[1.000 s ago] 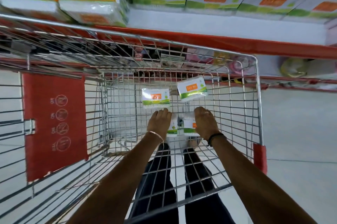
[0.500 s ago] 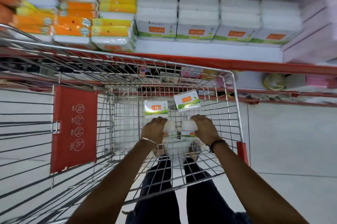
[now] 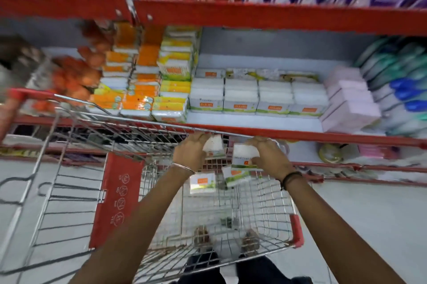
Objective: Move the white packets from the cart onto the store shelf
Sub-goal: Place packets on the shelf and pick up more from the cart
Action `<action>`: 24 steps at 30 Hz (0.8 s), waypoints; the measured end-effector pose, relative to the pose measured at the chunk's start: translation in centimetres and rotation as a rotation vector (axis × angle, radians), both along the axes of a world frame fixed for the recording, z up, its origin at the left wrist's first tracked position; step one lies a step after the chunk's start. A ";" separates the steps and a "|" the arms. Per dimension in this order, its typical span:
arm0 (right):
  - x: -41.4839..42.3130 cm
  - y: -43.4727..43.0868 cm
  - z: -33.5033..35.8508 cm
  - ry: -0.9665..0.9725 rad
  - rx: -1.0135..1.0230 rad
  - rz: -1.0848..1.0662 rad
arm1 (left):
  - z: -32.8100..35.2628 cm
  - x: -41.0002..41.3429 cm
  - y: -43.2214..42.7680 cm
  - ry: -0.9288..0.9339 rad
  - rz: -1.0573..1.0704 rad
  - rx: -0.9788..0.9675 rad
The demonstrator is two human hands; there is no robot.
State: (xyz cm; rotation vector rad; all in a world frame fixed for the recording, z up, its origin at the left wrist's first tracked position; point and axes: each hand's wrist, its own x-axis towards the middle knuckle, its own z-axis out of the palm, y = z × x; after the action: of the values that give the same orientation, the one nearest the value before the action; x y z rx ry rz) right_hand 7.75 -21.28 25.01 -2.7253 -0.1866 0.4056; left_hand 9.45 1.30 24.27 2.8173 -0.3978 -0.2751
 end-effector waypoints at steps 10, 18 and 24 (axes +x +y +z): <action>6.8 0.9 4.2 -0.226 0.071 -0.045 | 4.7 6.5 0.2 -0.205 -0.031 -0.089; 9.9 2.0 1.4 -0.195 0.008 -0.045 | 1.8 9.1 -0.8 -0.188 -0.061 -0.032; 10.3 1.9 -0.5 -0.145 0.062 -0.106 | 0.1 9.8 -1.4 -0.151 -0.073 -0.014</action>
State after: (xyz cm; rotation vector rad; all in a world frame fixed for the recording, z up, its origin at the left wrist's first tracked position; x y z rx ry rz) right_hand 18.04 -19.35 24.52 -2.6892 -0.0908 0.1689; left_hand 19.26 -0.12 24.35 2.8226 -0.5338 -0.0747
